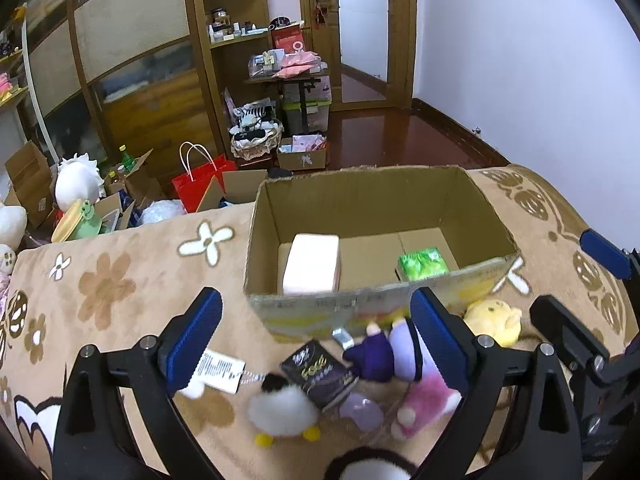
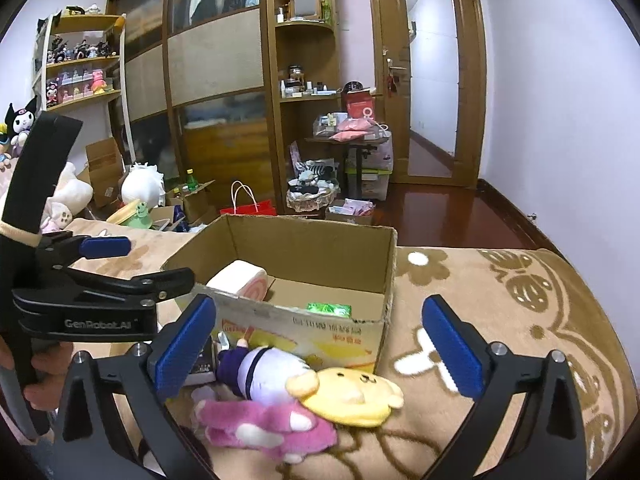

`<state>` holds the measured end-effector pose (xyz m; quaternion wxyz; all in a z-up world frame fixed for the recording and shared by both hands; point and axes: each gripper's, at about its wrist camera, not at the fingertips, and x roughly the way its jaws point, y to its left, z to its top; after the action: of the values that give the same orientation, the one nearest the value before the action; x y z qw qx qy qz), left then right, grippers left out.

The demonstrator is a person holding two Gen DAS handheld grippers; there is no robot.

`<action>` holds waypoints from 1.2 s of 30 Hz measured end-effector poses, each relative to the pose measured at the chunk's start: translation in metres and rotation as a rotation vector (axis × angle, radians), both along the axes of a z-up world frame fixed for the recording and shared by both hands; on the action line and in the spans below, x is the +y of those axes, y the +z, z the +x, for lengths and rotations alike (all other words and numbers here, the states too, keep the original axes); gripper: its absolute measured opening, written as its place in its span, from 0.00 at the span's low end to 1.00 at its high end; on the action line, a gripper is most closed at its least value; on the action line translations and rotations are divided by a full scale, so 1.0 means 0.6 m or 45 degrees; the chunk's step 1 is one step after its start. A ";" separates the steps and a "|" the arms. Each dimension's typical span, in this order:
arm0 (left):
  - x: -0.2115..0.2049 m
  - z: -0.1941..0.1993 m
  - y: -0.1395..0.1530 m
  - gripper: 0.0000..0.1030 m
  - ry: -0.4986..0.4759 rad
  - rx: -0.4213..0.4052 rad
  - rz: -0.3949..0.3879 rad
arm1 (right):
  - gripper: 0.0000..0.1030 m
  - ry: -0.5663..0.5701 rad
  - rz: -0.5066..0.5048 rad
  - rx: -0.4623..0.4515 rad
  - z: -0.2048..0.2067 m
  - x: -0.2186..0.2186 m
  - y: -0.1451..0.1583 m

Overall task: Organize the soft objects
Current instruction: 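Withdraw both grippers from the box back toward the remaining toys, then grasp the white fluffy plush with the left gripper while the right grasps the yellow dog plush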

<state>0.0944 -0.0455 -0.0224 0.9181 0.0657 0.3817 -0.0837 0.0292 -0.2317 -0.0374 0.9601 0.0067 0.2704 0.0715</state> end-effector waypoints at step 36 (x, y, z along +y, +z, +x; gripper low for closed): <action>0.058 0.010 -0.087 0.92 0.119 0.317 -0.016 | 1.00 -0.076 0.022 0.093 -0.029 -0.032 -0.059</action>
<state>0.1005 -0.0106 -0.0747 0.8669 0.0311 0.4948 -0.0508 0.0118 -0.2511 -0.0731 0.9512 0.0257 0.3043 0.0449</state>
